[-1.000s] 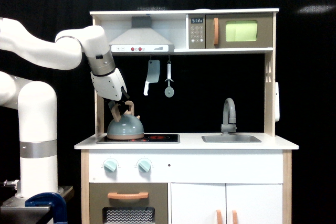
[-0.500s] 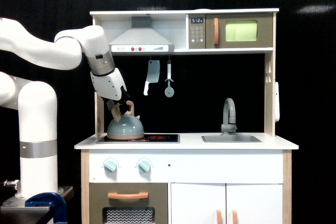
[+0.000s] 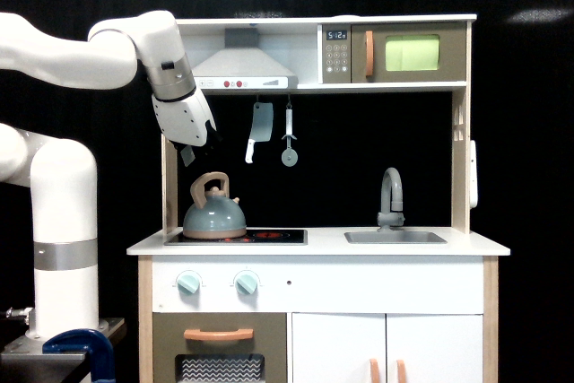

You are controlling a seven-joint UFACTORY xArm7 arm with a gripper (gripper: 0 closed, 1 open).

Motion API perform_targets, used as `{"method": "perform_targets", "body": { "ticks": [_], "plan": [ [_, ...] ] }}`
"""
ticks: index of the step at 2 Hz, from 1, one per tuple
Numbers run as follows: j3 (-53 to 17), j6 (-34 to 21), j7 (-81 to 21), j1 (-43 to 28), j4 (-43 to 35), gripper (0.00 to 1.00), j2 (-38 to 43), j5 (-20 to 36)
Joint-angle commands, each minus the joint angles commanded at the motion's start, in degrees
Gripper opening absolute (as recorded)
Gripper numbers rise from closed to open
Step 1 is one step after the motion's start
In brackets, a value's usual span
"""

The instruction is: Place the teapot on the stove

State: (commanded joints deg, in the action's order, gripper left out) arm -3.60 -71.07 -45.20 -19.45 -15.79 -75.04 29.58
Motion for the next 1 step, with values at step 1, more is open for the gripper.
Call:
{"method": "perform_targets", "body": {
  "ticks": [1],
  "plan": [
    [-4.6,-5.0,0.6,0.1,-6.4,1.0,1.8,-4.5]
  ]
}}
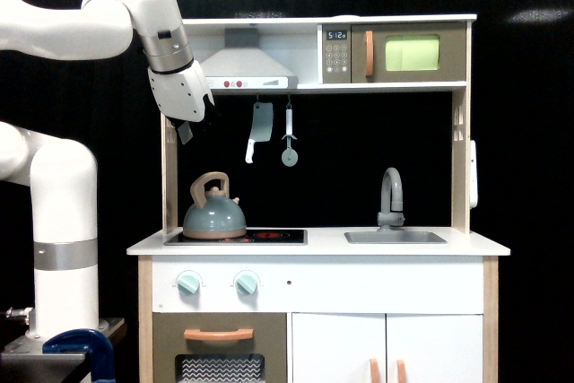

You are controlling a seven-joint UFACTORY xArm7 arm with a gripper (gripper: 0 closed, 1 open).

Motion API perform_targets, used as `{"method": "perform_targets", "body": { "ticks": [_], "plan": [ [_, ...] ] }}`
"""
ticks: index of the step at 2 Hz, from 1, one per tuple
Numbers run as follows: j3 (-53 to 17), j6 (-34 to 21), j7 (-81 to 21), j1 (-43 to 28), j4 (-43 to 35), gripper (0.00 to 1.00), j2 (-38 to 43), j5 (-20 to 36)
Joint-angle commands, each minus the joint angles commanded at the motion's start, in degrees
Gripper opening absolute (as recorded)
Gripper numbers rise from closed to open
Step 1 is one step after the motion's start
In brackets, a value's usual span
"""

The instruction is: Place the teapot on the stove

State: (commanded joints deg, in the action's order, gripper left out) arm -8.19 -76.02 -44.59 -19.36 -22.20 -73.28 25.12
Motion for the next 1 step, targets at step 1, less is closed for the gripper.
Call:
{"method": "perform_targets", "body": {
  "ticks": [1],
  "plan": [
    [-0.8,-0.3,0.4,-0.5,-0.4,1.0,-0.1,-0.9]
  ]
}}
